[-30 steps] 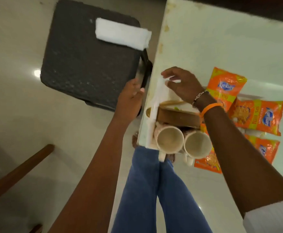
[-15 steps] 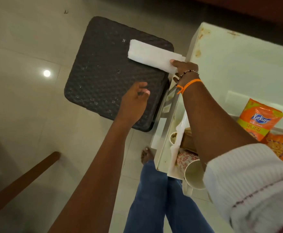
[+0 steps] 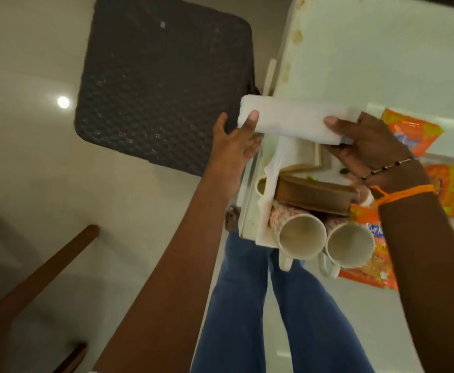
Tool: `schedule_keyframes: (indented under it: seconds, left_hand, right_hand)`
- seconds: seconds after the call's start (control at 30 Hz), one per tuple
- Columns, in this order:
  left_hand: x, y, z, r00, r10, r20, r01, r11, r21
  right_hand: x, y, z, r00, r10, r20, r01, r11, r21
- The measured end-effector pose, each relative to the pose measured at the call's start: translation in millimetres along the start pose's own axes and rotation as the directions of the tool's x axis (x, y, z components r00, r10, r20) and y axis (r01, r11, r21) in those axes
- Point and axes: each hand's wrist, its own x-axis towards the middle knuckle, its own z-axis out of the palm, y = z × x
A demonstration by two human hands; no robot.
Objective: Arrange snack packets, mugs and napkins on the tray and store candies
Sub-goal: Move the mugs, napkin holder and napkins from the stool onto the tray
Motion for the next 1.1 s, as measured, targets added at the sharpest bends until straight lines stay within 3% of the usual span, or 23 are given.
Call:
schedule_keyframes:
  seconds: [0.1, 0.2, 0.27, 0.33, 0.5, 0.63, 0.8, 0.87, 0.97, 1.1]
  left_hand:
    - [-9.3, -19.7, 4.7, 0.998, 0.021, 0.053, -0.031, 0.982, 0.187]
    - [-21.2, -34.9, 9.4, 0.989, 0.04, 0.142, -0.106, 0.862, 0.496]
    - [-29.6, -44.7, 11.4, 0.985, 0.055, 0.164, -0.15, 0.742, 0.654]
    - [-37.6, -57.8, 13.3, 0.984, 0.071, 0.166, -0.169, 0.687, 0.707]
    - [-49.3, -86.4, 12.1, 0.985, 0.146, 0.094, -0.168, 0.663, 0.729]
    - [-52.2, -104.2, 17.8, 0.963, 0.261, 0.074, -0.224, 0.613, 0.758]
    - [-47.4, -114.1, 29.2, 0.926, 0.375, -0.03, -0.204, 0.569, 0.797]
    - [-53.3, -117.8, 34.5, 0.884, 0.468, 0.002, -0.235, 0.441, 0.866]
    - [-67.9, -125.7, 43.5, 0.818, 0.523, 0.239, -0.365, 0.151, 0.919]
    - [-81.9, -147.7, 62.7, 0.79, 0.376, 0.485, -0.46, -0.16, 0.873]
  right_hand:
    - [-23.3, 3.5, -39.9, 0.999, -0.015, 0.052, 0.025, 0.979, -0.201]
    - [-41.4, 9.2, -70.9, 0.993, -0.1, 0.056, 0.114, 0.905, -0.409]
    - [-49.5, 15.6, -86.4, 0.979, -0.191, 0.077, 0.198, 0.771, -0.605]
    - [-56.3, 23.5, -100.5, 0.957, -0.263, 0.12, 0.263, 0.622, -0.737]
    - [-68.0, 52.6, -118.1, 0.926, -0.357, 0.121, 0.3, 0.504, -0.81]
    - [-65.0, 73.1, -124.8, 0.91, -0.412, 0.035, 0.257, 0.499, -0.828]
    - [-59.0, 81.0, -131.2, 0.923, -0.382, 0.049, 0.27, 0.553, -0.788]
    - [-60.3, 81.5, -137.4, 0.92, -0.392, 0.016, 0.253, 0.561, -0.788]
    - [-69.2, 82.9, -152.3, 0.917, -0.398, -0.025, 0.222, 0.564, -0.796]
    - [-88.9, 100.9, -172.6, 0.907, -0.422, 0.002, 0.163, 0.347, -0.924]
